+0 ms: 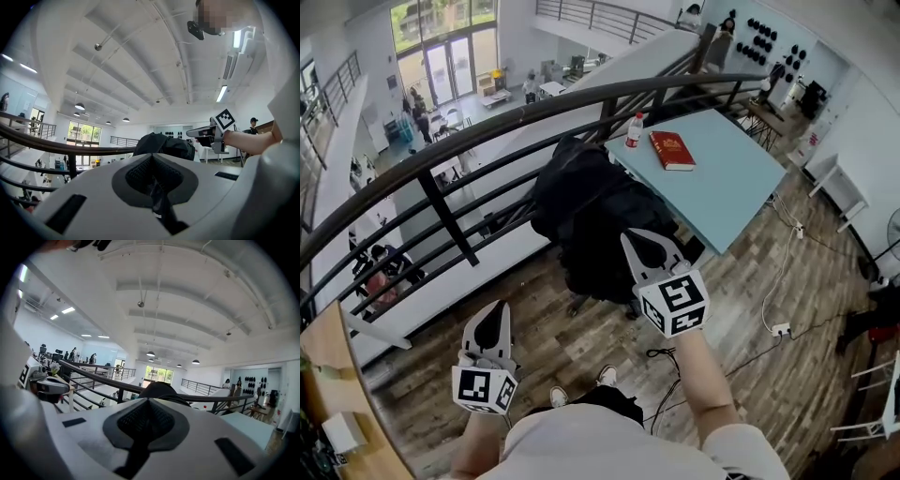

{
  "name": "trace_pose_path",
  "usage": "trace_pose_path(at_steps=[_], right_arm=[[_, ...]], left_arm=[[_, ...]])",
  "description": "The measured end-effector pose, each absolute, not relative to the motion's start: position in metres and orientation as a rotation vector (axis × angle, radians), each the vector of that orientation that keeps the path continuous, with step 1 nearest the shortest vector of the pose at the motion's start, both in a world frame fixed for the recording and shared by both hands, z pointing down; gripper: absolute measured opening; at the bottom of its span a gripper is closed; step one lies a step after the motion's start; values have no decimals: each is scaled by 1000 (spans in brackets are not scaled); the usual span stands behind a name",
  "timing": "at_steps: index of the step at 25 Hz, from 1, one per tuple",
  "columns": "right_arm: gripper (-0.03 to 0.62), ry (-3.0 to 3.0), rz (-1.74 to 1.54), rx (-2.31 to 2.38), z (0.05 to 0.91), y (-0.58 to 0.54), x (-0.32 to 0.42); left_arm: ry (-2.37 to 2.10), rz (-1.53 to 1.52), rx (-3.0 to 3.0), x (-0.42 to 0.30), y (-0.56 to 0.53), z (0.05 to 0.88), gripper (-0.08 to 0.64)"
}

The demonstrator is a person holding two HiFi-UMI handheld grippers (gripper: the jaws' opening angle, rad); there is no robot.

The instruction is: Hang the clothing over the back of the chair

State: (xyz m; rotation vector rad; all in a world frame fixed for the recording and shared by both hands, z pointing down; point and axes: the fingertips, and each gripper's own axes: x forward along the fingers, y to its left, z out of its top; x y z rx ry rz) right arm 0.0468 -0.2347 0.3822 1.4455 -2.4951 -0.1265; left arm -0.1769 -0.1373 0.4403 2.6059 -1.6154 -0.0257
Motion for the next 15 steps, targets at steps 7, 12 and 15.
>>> trace_pose_path(at_steps=[7, 12, 15], right_arm=[[17, -2539, -37, 1591, 376, -206, 81], [17, -2573, -50, 1646, 360, -188, 99], [17, -2595, -51, 1701, 348, -179, 116]], left_arm=[[-1642, -55, 2608, -187, -135, 435, 21], [-1679, -59, 2595, -195, -136, 429, 21], [-1715, -69, 2582, -200, -137, 423, 21]])
